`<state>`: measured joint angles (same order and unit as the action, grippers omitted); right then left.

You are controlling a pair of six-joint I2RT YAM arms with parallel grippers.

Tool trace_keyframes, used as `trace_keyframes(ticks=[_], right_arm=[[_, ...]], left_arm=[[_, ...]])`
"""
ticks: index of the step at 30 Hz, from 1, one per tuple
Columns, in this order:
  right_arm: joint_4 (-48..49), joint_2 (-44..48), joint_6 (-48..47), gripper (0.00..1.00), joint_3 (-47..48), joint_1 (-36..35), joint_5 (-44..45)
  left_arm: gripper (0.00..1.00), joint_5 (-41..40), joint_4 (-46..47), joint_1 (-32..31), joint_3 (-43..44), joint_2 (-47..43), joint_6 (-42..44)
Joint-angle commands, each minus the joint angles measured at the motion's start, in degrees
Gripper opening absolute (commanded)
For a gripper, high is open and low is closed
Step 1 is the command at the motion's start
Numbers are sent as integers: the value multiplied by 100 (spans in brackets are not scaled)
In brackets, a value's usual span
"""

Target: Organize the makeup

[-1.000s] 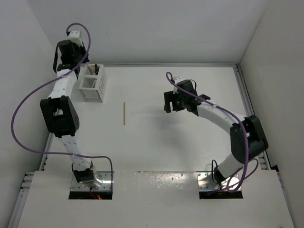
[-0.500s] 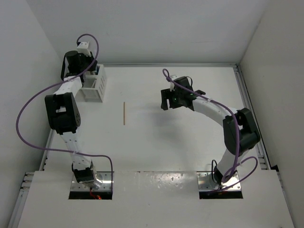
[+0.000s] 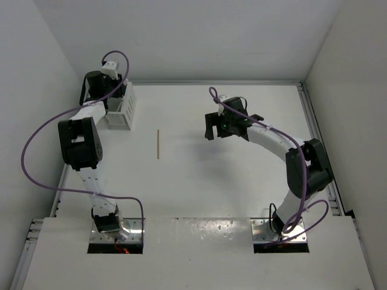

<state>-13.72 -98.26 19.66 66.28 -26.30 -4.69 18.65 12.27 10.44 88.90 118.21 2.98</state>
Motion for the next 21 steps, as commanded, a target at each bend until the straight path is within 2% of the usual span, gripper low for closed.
trace_keyframes(ticks=[1, 2, 3, 4, 7, 9, 11, 13, 14, 18, 19, 21], right_arm=[[97, 325, -129, 86, -10, -67, -50], [115, 342, -173, 88, -19, -76, -41], [115, 351, -182, 88, -45, -94, -32], [149, 351, -191, 89, -71, -103, -50], [263, 421, -199, 89, -176, -120, -120], [255, 483, -243, 89, -212, -120, -138], [203, 562, -305, 89, -273, -129, -129], [89, 623, -305, 89, -361, -138, -76], [45, 658, -287, 89, -370, -138, -6], [-105, 790, -156, 89, -607, -129, 100], [-114, 852, -155, 89, -738, -129, 100], [-140, 887, -112, 89, -827, -129, 82]], left_arm=[[48, 34, -400, 90, 338, -623, 71], [54, -167, -566, 90, 408, -755, 71], [54, -247, -664, 90, 461, -808, 19], [62, -248, -769, 90, 513, -861, 18], [64, -398, -1173, 90, 567, -1107, 18], [64, -695, -1752, -190, 689, -1282, 245], [59, -924, -2613, -647, 690, -1555, 685], [57, -925, -3237, -954, 559, -1739, 826], [57, -925, -3736, -1112, 314, -1740, 766], [57, -1241, -4241, -1860, -627, -1819, -314], [66, -1241, -4242, -1992, -811, -1819, -464], [67, -1555, -4242, -2377, -1251, -1741, -702]])
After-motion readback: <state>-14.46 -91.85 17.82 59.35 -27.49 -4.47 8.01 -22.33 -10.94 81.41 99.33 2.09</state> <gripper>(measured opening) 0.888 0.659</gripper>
